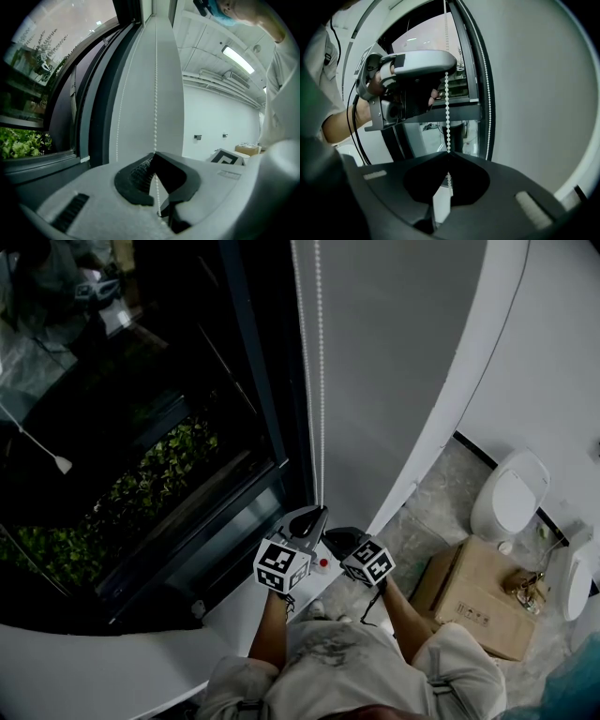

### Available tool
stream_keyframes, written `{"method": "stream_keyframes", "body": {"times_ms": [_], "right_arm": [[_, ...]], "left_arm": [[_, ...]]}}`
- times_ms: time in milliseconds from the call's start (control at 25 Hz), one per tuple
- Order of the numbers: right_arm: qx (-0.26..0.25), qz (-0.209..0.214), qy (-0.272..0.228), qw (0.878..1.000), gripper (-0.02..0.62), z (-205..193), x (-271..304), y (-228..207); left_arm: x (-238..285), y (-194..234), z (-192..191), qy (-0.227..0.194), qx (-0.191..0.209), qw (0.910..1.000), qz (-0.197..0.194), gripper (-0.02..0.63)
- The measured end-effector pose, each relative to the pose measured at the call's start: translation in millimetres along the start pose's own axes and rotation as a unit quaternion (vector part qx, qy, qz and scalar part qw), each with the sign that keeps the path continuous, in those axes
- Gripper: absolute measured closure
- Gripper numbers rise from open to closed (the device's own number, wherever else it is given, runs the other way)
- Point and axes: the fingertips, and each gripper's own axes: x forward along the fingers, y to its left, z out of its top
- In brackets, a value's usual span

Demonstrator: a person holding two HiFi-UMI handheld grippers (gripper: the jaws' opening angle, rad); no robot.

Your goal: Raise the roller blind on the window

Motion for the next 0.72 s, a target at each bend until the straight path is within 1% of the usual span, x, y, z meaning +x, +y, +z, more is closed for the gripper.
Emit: {"method": "stream_keyframes", "body": {"times_ms": [120,320,520,720], "right_arm": [[-0.003,-0.014,-0.007,1.0,0.583,4,0,-4],[-0.001,-0.024,-0.019,1.0,0.581,7,-4,-3],[-0.01,-0.032,-0.022,0.999,0.58,10,-3,-3],[-0.019,-0.05,-0.029,0.998,0.577,15,-9,-5]], "left_arm": [[-2,0,6,-0.005,0.006,1.0,0.002,0.595],[-5,-1,9,-0.014,0.002,0.9999,0.003,0.594],[-8,0,11,-0.022,0.0,0.9997,0.002,0.592],[-10,3,9,-0.027,-0.002,0.9996,0.005,0.59]]}}
